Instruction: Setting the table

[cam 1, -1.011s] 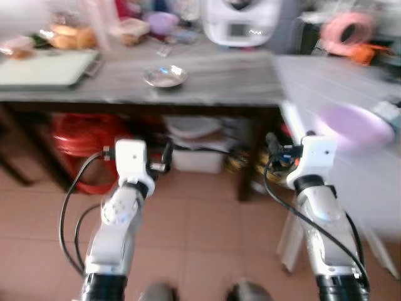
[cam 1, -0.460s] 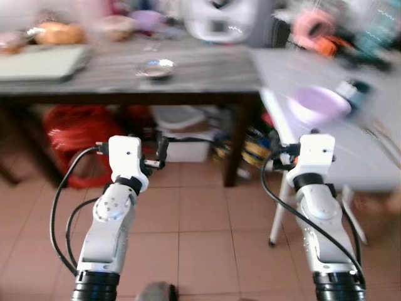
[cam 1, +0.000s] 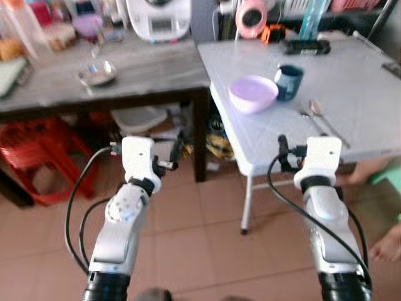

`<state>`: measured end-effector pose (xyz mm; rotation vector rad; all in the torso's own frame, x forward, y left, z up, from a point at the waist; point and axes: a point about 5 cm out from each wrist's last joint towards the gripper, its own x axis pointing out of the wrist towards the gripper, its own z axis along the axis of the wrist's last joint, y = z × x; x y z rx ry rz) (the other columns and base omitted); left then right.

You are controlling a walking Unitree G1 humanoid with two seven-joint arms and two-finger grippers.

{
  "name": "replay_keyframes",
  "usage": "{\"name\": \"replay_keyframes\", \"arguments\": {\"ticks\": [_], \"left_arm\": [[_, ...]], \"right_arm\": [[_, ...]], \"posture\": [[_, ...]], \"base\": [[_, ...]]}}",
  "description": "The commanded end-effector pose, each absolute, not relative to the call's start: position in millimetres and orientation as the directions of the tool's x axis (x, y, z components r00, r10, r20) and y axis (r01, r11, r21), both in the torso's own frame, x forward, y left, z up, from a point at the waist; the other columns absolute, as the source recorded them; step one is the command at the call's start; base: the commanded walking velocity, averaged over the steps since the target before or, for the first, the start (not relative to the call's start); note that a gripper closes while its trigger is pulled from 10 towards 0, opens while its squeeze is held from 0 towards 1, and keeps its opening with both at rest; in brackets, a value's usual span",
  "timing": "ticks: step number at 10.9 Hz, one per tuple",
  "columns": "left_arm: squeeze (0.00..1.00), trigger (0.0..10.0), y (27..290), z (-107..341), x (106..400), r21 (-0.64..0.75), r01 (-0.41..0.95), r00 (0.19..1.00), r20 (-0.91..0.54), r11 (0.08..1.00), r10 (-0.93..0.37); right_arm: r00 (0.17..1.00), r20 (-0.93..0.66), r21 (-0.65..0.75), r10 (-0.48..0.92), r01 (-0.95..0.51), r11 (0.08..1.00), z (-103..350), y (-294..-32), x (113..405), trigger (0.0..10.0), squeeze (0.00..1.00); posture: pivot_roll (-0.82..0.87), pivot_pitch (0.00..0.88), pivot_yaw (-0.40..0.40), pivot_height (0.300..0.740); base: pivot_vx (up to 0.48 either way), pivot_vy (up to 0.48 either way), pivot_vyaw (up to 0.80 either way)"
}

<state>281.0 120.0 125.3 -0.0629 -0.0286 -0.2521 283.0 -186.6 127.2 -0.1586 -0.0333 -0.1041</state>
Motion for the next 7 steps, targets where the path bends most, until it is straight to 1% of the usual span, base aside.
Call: {"name": "replay_keyframes", "arguments": {"ticks": [1,5,6,7], "left_arm": [[0.00,10.0,124,127,282,-0.057,0.235,0.972,0.038,0.970,-0.233],[0.00,10.0,124,128,285,-0.033,0.221,0.974,0.050,0.975,-0.219],[0.00,10.0,129,120,283,-0.035,0.175,0.984,0.032,0.984,-0.174],[0.00,10.0,129,117,283,-0.048,0.185,0.983,0.020,0.981,-0.185]], "right_arm": [[0.995,0.065,-0.157,-0.072,0.082,0.984,134,-182,285,10.0,0.00],[0.995,0.083,-0.138,-0.054,0.065,0.988,136,-179,285,10.0,0.00],[0.996,0.080,-0.132,-0.047,0.057,0.990,133,-176,283,10.0,0.00],[0.996,0.076,-0.137,-0.040,0.050,0.989,131,-172,284,10.0,0.00]], "posture": [[-0.07,0.000,0.013,0.740],[-0.06,0.000,0.008,0.740],[-0.06,0.000,0.015,0.740],[-0.07,0.000,0.021,0.740]], "base": [[0.000,-0.472,0.00],[0.000,-0.437,0.00],[0.000,0.000,0.00],[0.000,0.000,0.80]]}}
